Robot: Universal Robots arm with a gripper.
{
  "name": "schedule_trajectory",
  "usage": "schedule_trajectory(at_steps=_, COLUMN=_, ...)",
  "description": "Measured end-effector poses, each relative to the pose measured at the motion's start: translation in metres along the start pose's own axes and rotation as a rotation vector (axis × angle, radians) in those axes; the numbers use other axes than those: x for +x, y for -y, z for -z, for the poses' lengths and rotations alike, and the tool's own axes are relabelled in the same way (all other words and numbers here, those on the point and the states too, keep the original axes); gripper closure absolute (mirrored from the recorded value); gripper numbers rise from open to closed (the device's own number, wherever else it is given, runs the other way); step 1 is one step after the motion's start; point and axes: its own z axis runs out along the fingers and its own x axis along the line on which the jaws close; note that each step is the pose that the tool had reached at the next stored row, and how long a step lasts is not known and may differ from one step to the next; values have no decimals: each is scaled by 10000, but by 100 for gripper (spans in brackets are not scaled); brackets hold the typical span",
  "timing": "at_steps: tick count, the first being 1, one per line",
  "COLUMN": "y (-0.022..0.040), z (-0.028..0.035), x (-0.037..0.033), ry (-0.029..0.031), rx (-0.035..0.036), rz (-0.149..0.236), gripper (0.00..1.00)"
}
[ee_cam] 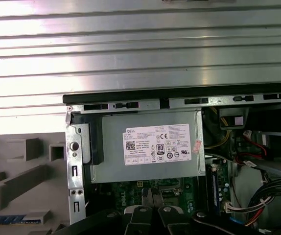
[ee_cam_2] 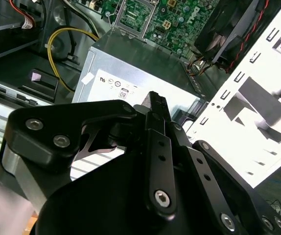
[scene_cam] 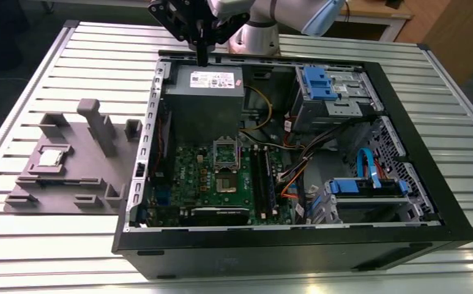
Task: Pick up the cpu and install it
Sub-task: 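Reach for the cpu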
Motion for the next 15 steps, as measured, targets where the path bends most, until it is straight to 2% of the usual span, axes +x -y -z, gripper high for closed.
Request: schedule_trajectory(at_steps=15, y=13, z=5, x=175, ry=33, rx=-3, rz=2, gripper=90)
